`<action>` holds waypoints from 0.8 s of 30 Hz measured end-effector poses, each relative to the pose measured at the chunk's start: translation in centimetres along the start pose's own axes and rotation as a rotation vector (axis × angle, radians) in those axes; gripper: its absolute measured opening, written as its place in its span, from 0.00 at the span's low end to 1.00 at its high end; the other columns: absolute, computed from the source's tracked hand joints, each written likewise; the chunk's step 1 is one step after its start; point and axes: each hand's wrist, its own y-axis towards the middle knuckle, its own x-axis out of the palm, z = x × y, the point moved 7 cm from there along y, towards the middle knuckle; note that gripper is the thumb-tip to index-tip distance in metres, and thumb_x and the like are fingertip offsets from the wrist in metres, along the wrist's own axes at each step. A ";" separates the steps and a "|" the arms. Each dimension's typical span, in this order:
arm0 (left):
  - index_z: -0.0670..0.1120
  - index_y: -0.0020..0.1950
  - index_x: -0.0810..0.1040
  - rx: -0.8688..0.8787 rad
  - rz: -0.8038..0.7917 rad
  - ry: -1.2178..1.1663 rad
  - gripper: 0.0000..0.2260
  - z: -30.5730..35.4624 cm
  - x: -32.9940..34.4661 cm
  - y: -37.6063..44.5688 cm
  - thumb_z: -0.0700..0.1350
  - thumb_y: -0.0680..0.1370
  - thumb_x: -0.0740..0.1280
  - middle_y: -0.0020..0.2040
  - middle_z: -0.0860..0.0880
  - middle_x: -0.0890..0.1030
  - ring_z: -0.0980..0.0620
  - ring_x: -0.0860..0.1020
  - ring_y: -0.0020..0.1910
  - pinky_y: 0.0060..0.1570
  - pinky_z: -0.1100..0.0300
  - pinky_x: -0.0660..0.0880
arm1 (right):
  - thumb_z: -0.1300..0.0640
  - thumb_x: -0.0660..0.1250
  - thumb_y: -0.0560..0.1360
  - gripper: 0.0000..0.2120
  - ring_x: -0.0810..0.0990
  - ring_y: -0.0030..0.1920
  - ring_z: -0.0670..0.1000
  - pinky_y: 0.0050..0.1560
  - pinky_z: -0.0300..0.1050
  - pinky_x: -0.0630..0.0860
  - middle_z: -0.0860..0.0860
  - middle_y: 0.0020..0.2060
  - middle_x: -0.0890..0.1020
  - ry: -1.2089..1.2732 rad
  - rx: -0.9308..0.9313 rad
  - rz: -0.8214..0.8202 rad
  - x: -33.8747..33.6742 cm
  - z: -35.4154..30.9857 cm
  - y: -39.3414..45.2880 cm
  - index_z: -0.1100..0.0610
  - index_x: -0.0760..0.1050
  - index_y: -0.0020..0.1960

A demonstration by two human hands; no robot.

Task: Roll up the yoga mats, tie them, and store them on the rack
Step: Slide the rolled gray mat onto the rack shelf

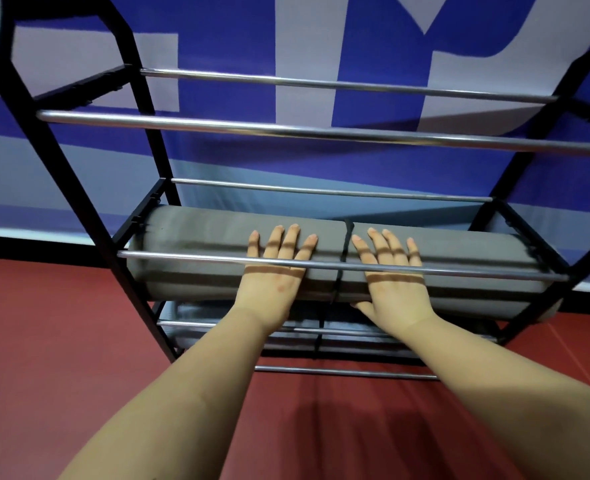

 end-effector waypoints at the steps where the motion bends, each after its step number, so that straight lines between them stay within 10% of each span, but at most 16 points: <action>1: 0.49 0.76 0.35 -0.005 0.007 -0.008 0.40 -0.3 0.1 0.0 0.39 0.76 0.61 0.77 0.44 0.39 0.43 0.41 0.76 0.71 0.40 0.38 | 0.44 0.83 0.42 0.56 0.76 0.62 0.65 0.60 0.69 0.66 0.62 0.63 0.76 0.004 0.005 -0.009 0.2 -0.1 0.2 0.60 0.72 0.67; 9: 0.51 0.77 0.38 -0.059 0.049 -0.051 0.43 -2.9 1.3 0.3 0.45 0.75 0.67 0.78 0.46 0.42 0.44 0.43 0.76 0.70 0.42 0.35 | 0.43 0.69 0.71 0.51 0.41 0.76 0.59 0.71 0.60 0.34 0.56 0.77 0.42 0.040 -0.055 -0.110 -0.3 -2.3 2.0 0.53 0.36 0.77; 16: 0.52 0.77 0.36 -0.032 0.070 -0.047 0.41 -2.3 2.4 1.1 0.45 0.76 0.65 0.78 0.47 0.40 0.45 0.41 0.76 0.70 0.43 0.33 | 0.43 0.68 0.72 0.49 0.39 0.76 0.59 0.71 0.60 0.33 0.56 0.77 0.41 0.064 -0.036 -0.136 0.1 -1.6 1.7 0.53 0.36 0.77; 24: 0.48 0.73 0.59 0.077 0.261 -0.025 0.50 -1.7 2.5 1.7 0.47 0.56 0.81 0.71 0.42 0.68 0.40 0.68 0.68 0.68 0.42 0.51 | 0.46 0.76 0.64 0.52 0.54 0.75 0.63 0.72 0.63 0.44 0.61 0.75 0.55 0.022 -0.013 -0.088 0.4 -0.4 1.2 0.57 0.50 0.77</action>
